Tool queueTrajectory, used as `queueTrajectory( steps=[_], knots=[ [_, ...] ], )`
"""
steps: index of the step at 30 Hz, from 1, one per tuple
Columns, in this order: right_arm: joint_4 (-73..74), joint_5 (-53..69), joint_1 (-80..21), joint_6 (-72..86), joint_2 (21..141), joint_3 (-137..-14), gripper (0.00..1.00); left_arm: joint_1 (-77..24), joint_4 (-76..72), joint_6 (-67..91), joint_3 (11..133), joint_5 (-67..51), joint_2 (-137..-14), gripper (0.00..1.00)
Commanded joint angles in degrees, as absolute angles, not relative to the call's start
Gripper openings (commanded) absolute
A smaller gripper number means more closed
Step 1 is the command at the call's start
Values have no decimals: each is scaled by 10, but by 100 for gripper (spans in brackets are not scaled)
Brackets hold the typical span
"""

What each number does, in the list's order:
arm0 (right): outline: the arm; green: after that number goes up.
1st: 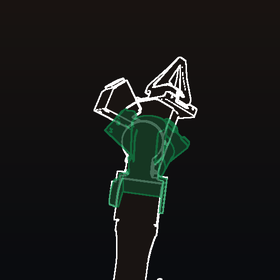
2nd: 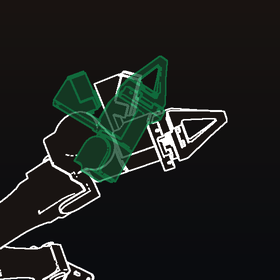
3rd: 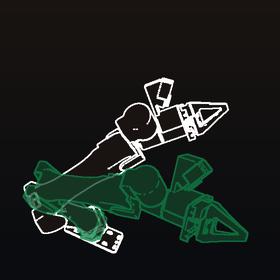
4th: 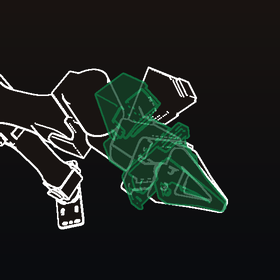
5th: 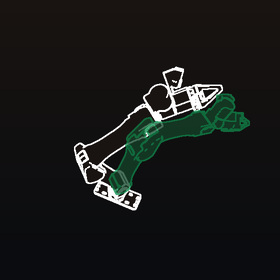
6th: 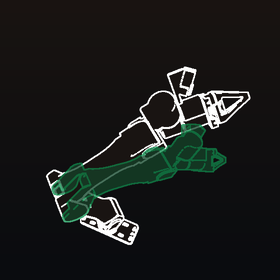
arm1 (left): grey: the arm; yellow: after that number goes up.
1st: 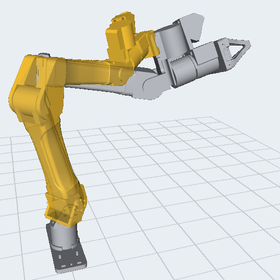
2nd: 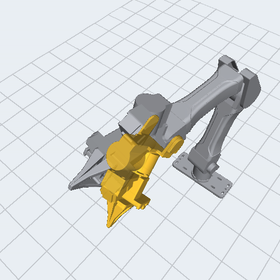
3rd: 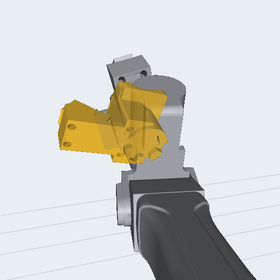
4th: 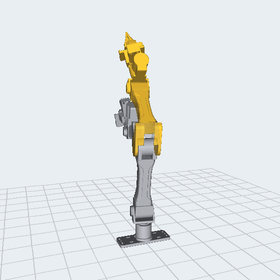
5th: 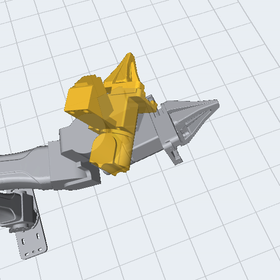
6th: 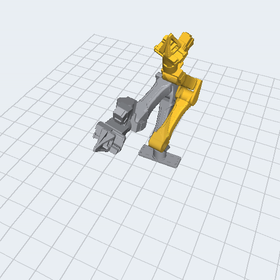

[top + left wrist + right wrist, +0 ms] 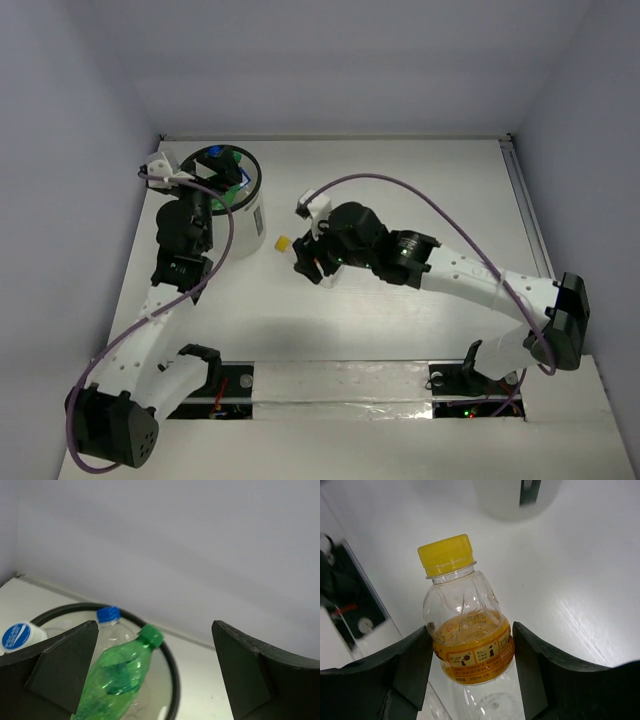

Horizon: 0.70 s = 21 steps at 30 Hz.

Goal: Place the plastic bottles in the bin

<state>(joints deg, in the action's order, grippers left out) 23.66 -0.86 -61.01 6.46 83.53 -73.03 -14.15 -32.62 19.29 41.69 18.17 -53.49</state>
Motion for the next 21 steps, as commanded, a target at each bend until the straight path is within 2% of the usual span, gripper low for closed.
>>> queueTrajectory(
  steps=[1, 3, 8, 14, 17, 21],
  knots=[
    [147, -38, -613, 106, 816, -788, 43, -140, -310, 215, 467, 134, -499, 99],
    [100, -29, -613, 127, 817, -808, 40, -140, -267, 219, 499, 120, -490, 99],
    [-24, -8, -613, 143, 856, -877, 39, -140, -126, 200, 563, 88, -443, 97],
    [-175, -4, -613, 147, 953, -987, 38, -140, -61, 178, 542, 109, -348, 97],
    [-199, -5, -613, 148, 1032, -1055, 37, -140, -45, 179, 528, 120, -315, 97],
    [-163, 19, -592, 154, 1148, -1224, 36, -140, -29, 182, 522, 127, -295, 96]
  ],
)
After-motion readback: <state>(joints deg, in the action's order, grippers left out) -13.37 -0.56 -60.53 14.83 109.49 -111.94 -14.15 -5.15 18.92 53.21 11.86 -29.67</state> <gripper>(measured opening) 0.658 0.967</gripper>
